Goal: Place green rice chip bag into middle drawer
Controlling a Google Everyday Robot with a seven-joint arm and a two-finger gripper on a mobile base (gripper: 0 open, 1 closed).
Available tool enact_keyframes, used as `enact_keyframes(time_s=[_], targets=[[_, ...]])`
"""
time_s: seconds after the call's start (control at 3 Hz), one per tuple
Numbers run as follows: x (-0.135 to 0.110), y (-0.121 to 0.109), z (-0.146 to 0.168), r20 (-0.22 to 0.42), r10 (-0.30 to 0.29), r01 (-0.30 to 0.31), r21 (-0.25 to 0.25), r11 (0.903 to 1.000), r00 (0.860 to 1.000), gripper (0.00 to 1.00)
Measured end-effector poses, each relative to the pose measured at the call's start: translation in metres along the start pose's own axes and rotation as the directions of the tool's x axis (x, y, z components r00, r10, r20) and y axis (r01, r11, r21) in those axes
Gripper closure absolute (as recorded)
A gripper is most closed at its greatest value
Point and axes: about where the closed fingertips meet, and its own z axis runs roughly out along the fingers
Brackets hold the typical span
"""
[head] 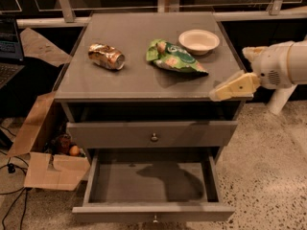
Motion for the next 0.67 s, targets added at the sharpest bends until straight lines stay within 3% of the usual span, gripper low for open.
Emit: enact_keyframes(time_s=[0.33, 0.67], targets=[[0.002, -0.015, 0.028, 0.029, 0.035, -0.036, 0.036, 0.9987, 0.999, 0.00], [-0.005, -0.028, 0.054, 0.053, 0.029, -0.032, 0.054, 0.9980, 0.998, 0.00]])
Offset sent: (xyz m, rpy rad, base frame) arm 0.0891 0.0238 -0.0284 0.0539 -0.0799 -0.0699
